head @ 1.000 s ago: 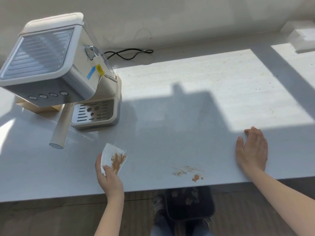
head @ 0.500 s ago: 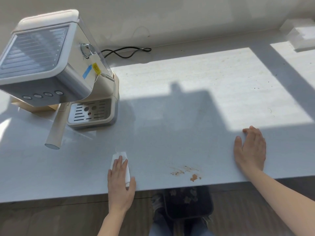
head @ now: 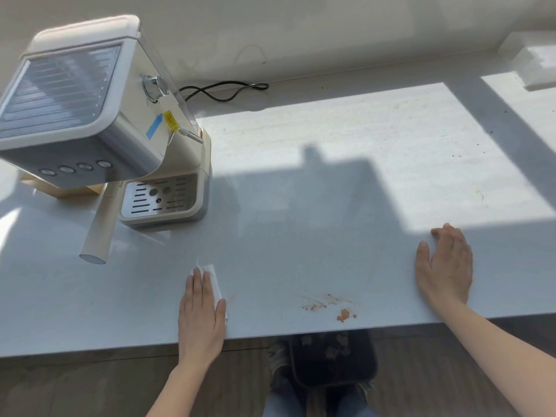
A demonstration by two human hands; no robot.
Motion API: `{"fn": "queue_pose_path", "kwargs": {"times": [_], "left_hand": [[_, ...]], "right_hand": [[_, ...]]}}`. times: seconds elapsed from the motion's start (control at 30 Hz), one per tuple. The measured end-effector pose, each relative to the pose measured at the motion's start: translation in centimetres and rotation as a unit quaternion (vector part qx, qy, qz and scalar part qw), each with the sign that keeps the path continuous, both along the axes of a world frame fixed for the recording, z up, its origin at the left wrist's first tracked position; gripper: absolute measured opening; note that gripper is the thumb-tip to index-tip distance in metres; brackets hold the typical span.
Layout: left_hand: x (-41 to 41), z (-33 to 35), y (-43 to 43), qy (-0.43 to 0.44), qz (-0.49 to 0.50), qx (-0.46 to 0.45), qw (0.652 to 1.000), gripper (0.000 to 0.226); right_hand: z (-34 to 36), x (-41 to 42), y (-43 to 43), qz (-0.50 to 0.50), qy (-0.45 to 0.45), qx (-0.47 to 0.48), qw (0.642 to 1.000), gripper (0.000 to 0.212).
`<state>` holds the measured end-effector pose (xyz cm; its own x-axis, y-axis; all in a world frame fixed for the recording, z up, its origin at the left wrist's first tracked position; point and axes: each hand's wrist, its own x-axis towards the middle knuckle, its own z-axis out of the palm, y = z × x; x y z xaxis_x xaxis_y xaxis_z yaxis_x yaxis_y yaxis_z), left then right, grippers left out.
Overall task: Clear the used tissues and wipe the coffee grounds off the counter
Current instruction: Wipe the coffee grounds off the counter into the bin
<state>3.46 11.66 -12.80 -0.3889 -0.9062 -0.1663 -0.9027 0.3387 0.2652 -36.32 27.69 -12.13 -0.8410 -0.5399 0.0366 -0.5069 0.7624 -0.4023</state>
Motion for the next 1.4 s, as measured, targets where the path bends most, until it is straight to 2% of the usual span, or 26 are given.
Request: {"fn": "queue_pose_path", "kwargs": {"times": [0.23, 0.37, 0.47, 0.73, 1.0, 1.1, 1.4], "left_hand": [[-0.4, 0.3, -4.3, -0.018, -0.048, 0.020, 0.998, 0.064], [-3.8, 0.5, -2.1, -0.021, -0.146, 0.023, 0.989, 0.063], [-7.1, 0.3, 1.1, -0.001, -0.179, 0.019, 0.984, 0.063], [-9.1, 0.3, 4.6, 0.021, -0.153, 0.025, 0.988, 0.060], [0.2, 0.2, -0.1, -0.019, -0.049, 0.009, 0.999, 0.063], [-0.7, 0.2, -0.3, -0.025, -0.020, 0.007, 0.999, 0.064], [-7.9, 0.3, 3.1, -0.019, -0.145, 0.021, 0.989, 0.062]], "right_hand": [[-0.2, 0.0, -0.1, -0.001, 0.005, 0.008, 1.000, 0.055], [-0.3, 0.1, -0.2, 0.000, 0.009, 0.010, 1.000, 0.054], [-0.2, 0.1, -0.3, -0.006, 0.009, 0.009, 1.000, 0.056], [0.0, 0.1, -0.2, 0.001, 0.011, 0.016, 1.000, 0.056], [0.0, 0.2, -0.2, 0.002, 0.017, 0.018, 1.000, 0.056], [-0.2, 0.4, -0.4, 0.004, 0.027, 0.040, 0.999, 0.050], [-0.5, 0.4, 0.1, 0.082, 0.021, 0.165, 0.983, 0.060]]}}
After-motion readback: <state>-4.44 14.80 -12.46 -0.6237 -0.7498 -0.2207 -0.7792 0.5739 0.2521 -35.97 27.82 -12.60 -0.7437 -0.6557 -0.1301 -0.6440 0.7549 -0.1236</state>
